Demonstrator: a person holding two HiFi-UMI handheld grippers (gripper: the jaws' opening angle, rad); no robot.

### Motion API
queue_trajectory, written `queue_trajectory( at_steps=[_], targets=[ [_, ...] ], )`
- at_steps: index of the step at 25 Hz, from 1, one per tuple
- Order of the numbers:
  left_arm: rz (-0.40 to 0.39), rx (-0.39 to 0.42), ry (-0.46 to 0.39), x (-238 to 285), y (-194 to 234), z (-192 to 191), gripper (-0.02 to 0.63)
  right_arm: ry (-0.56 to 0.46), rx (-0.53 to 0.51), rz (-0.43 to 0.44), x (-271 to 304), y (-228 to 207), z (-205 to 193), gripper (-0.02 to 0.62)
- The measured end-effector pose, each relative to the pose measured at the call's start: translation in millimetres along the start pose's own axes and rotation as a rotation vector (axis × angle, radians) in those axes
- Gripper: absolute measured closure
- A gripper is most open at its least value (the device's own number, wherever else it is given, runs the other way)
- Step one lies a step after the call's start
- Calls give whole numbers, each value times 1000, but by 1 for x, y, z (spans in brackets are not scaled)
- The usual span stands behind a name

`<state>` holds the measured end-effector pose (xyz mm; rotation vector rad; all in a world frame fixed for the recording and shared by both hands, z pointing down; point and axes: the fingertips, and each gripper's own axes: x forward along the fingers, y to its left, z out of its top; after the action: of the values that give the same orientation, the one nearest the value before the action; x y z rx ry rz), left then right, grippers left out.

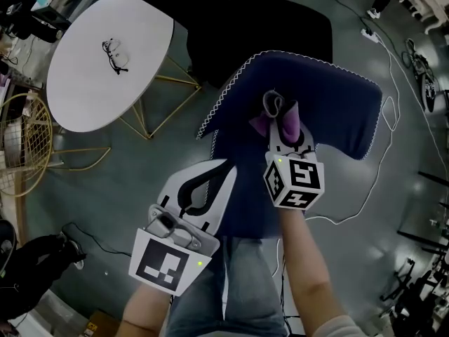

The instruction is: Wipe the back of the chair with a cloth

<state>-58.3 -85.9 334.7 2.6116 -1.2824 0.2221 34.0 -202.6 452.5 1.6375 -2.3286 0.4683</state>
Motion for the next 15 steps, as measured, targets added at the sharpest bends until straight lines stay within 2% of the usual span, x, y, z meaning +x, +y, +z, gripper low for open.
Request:
queue_trajectory(
  at_steps=[15],
  targets=[
    [-81, 20, 15, 31, -29, 5, 594, 4, 42, -116, -26, -63, -7, 517]
  ],
)
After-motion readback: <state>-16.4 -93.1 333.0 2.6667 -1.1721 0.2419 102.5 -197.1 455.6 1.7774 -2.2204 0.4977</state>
